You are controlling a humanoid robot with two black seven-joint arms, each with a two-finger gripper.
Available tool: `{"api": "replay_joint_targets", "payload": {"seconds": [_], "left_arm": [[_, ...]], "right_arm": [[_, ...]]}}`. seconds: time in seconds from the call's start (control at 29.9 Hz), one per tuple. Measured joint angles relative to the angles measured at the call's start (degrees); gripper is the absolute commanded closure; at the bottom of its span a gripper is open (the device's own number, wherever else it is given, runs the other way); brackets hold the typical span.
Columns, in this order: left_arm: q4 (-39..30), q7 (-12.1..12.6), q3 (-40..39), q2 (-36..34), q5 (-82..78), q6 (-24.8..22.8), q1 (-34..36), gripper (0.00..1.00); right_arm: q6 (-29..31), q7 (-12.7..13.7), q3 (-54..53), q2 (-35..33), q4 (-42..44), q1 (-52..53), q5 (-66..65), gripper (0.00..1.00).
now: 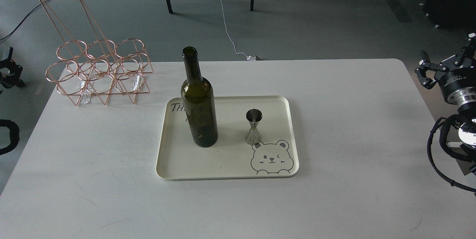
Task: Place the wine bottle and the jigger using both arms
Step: 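Reach the right gripper toward the metal jigger on the tray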
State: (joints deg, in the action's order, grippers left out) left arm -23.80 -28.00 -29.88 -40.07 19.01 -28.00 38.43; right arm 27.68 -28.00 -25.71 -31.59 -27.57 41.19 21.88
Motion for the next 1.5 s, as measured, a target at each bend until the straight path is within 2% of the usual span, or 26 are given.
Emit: {"api": "replay_joint_targets", "payload": {"seconds": [0.47,0.57,0.7,0.87,1.07,1.27,1.4,1.5], "left_arm": [[0.0,0.0,0.0,-0.3,0.0,0.0,0.0,0.01],[0.1,0.0,0.0,-0.3,0.0,0.0,0.0,0.01],[-0.1,0.0,0.0,0.0,0.0,0.0,0.0,0.01],[-0.2,0.0,-0.2,0.4,0.0,0.0,0.1,0.01],[-0.5,0.0,-0.3,0.5,0.1,0.0,0.1,0.01],[-0.5,0.0,-0.4,0.5,0.1,0.0,0.1,0.01],[-0.5,0.0,-0.4,0.6,0.1,0.0,0.1,0.01],[-0.5,0.0,-0.3,0.6,0.1,0.0,0.1,0.01]], "right_arm": [[0.3,0.0,0.2,-2.7,-1.7,0.6,-4.3,0.01],[0.3,0.0,0.1,-5.2,-4.7,2.6,-8.5,0.01],[0.0,0.0,-0.2,-10.5,-14.5,4.1,-13.7,0.01],[-6.7,0.0,-0.5,-16.8,-29.9,5.2,-23.5,0.01],[-17.3,0.0,-0.4,-19.5,-43.5,5.0,-50.3,0.01],[-24.8,0.0,2.6,-17.2,-50.0,4.3,-73.3,0.01],[-30.5,0.0,6.6,-14.0,-50.3,4.2,-90.7,0.01],[-34.5,0.0,10.6,-12.0,-49.2,4.1,-98.9,0.01]]}}
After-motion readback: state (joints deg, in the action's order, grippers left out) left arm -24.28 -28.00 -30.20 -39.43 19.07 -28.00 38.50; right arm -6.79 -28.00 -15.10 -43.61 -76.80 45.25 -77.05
